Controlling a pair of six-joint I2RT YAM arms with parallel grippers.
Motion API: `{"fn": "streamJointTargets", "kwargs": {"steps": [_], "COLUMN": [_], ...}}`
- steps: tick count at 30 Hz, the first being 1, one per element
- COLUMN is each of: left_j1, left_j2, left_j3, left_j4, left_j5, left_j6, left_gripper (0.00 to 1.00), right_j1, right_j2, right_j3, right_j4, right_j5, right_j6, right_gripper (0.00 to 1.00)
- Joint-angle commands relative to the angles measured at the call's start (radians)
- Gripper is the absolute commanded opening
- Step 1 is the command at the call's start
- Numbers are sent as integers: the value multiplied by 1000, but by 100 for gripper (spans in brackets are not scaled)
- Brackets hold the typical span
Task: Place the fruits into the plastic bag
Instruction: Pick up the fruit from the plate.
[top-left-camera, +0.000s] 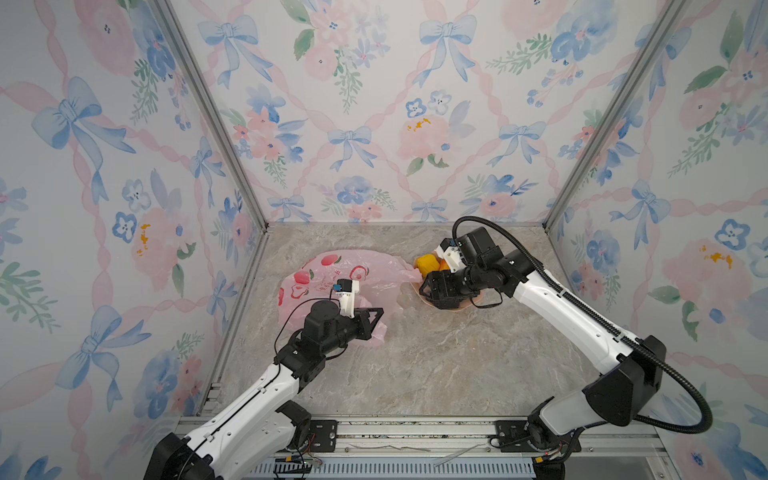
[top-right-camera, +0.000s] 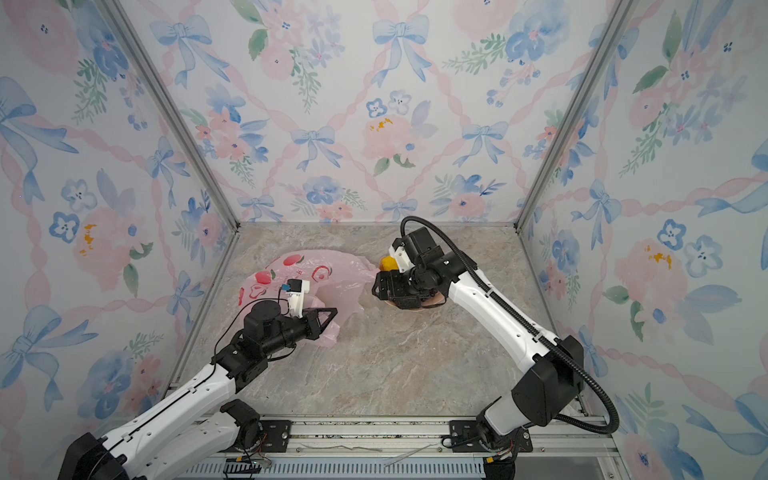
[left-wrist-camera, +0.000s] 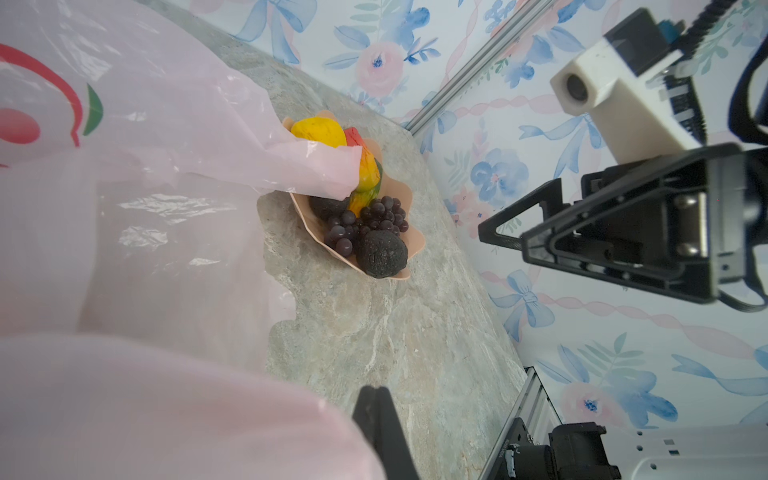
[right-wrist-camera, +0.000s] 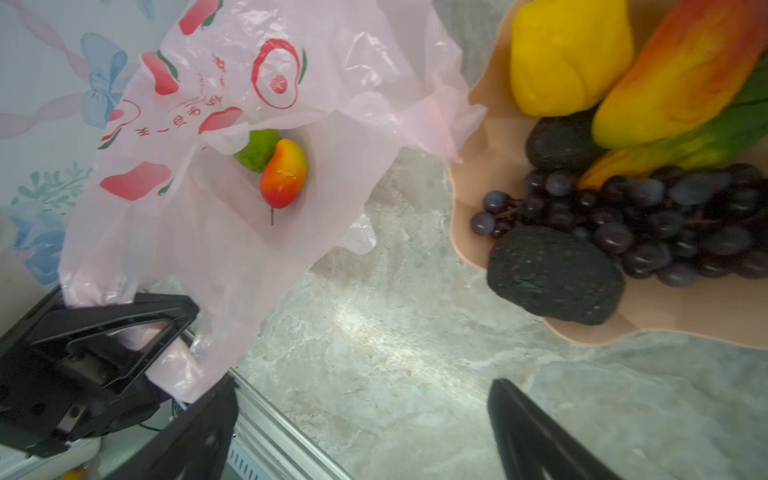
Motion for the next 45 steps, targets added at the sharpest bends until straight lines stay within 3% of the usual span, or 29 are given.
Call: {"fn": "streamJointTargets", "kwargs": {"steps": [1,8,19,24,45], "left_j1": [5,6,9,11,28], "left_j2": [3,11,6,15,4], "left_j3": [28,22,8,6,-1], "left_j4": [-10,6,2,8,-2], "left_j5": [-9,-2,-6,-5,-8], "left_j6": [-13,-23,-17,-18,-21], "left_gripper": [0,0,0,0,0], "right_j1": [-75,-177,-252,-266,-293], "right_j2": [60,301,533,627,769], "right_j3": [15,166,403,497,625], "right_j4": [-52,-15,3,-3,-16], "right_j5": [81,130,155,131,71], "right_j6": [-48,-70,-75,-77,-70], "right_gripper": [96,100,79,74,67]}}
